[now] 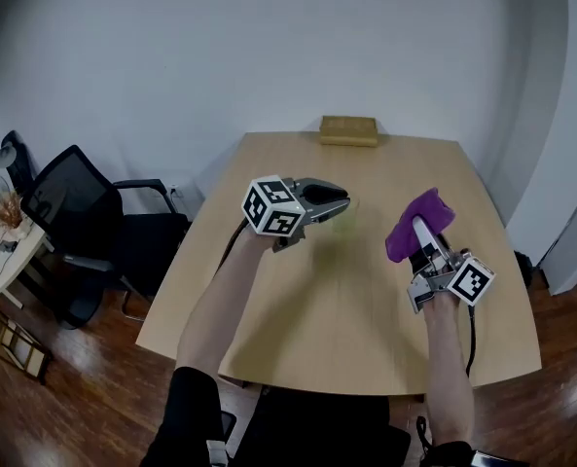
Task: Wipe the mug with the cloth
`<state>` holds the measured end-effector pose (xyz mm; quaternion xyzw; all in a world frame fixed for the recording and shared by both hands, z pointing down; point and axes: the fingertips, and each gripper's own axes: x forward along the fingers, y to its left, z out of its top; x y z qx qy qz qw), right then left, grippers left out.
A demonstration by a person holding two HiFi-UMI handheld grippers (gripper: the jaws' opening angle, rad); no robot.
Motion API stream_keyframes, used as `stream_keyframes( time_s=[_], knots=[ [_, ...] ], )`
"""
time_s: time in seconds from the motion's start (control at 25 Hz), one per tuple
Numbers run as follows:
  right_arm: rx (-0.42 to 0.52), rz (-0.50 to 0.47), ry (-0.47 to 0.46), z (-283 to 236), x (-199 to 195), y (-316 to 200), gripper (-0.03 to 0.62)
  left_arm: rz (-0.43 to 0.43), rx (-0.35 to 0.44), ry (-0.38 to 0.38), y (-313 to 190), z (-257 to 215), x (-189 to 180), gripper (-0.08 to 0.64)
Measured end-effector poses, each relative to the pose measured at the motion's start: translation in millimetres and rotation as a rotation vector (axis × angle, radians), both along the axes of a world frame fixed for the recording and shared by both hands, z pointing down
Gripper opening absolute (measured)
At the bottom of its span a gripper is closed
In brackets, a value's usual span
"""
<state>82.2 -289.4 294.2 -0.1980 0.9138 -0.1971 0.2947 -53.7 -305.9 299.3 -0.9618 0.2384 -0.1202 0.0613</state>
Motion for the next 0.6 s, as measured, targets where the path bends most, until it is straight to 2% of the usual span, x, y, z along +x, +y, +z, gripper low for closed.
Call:
stream_keyframes(
  time_s=[0.08,0.16,0.24,0.32,0.36,0.4,0.44,0.52,0.6],
  knots=[
    [-0.021,-0.062,-0.088,-3.2,0.5,2.9,0.057,0.031,0.024,0.309,38.7,-34.8,-6.8,0.036],
    [-0.042,-0.125,-0.17,-10.5,-3.3,9.2,0.058,0.08,-0.003,0.592,80.7,-61.7,-21.7,0.023],
    [-0.036,-0.191,-0.215,-24.2,-9.9,20.8,0.057,0.084,-0.087,0.865,105.9,-77.5,-42.7,0.021],
    [-0.03,-0.248,-0.232,-34.4,-15.7,36.0,0.058,0.049,-0.215,1.139,110.6,-78.2,-64.8,0.02],
    [-0.036,-0.269,-0.238,-35.8,-17.8,45.2,0.057,0.027,-0.277,1.24,112.8,-74.3,-72.2,0.009],
    [-0.044,-0.284,-0.246,-35.3,-19.4,56.5,0.057,0.002,-0.325,1.299,118.3,-68.5,-76.1,0.006],
    [-0.053,-0.295,-0.253,-33.9,-20.1,69.2,0.057,-0.026,-0.357,1.322,127.2,-61.7,-76.7,0.005],
    [-0.066,-0.31,-0.265,-30.0,-18.9,93.8,0.057,-0.058,-0.392,1.318,150.0,-50.0,-71.1,0.005],
    [-0.074,-0.321,-0.273,-25.3,-15.3,113.5,0.058,-0.032,-0.408,1.314,174.0,-45.3,-62.9,0.004]
  ],
)
